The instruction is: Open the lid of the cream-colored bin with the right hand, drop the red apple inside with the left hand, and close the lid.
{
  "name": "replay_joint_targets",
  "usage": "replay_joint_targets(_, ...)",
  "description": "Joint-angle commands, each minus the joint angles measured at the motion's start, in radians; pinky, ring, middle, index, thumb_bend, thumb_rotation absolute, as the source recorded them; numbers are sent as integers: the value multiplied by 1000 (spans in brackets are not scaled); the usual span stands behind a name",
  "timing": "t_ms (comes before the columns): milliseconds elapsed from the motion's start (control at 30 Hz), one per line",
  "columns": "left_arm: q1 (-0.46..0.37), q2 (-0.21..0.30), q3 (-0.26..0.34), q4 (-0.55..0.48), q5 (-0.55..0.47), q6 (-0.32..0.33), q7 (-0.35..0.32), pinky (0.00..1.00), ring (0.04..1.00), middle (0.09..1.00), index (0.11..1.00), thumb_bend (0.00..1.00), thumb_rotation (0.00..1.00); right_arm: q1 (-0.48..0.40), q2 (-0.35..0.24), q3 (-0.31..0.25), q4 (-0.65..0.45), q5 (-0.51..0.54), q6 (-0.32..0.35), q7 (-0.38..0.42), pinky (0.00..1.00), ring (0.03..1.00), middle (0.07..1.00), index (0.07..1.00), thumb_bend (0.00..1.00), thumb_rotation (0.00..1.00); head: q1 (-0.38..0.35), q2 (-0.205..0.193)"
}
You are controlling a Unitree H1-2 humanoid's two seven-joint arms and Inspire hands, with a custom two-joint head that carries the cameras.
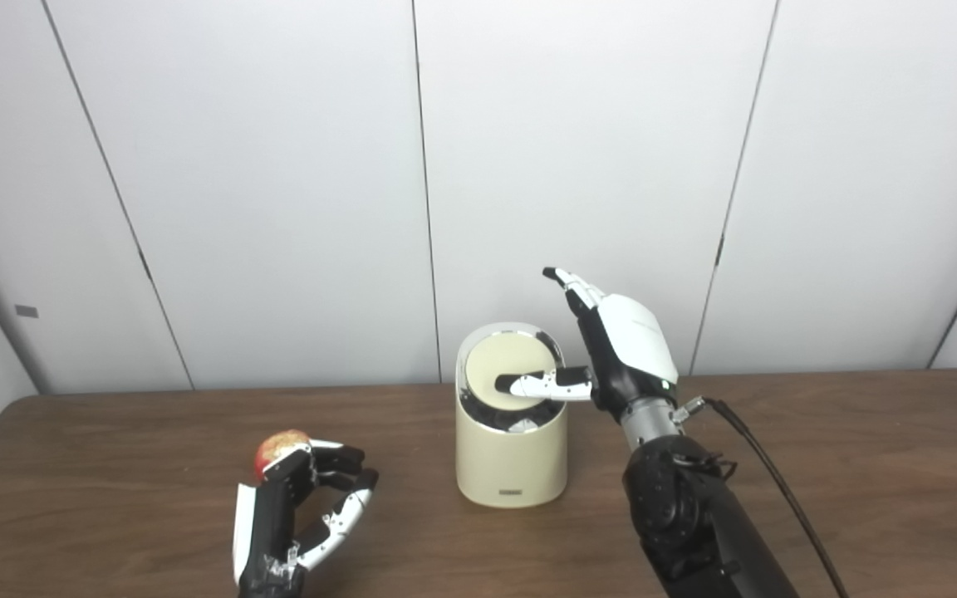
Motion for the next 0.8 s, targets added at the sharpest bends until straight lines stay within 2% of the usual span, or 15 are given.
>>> replay_joint_targets(0,-31,-5,-3,-18,8,-26,6,498,556,577,493,479,69,-26,-9,3,-16,-3,-4,-2,860,919,928,915,938,435,-1,1)
replay_joint_targets(167,-29,-9,-3,-33,24,-10,13,498,558,579,493,479,68,-18,-25,7,2,6,-23,-5,842,909,927,909,973,377,1,4)
replay_joint_targets(500,-31,-12,0,-37,18,-14,12,505,562,580,492,479,68,-15,-39,15,-14,6,1,28,861,924,947,928,961,214,1,8)
replay_joint_targets(767,-31,-14,-3,-36,24,-18,14,499,561,580,492,479,69,-8,-38,18,-26,1,5,26,841,907,930,905,912,281,2,8)
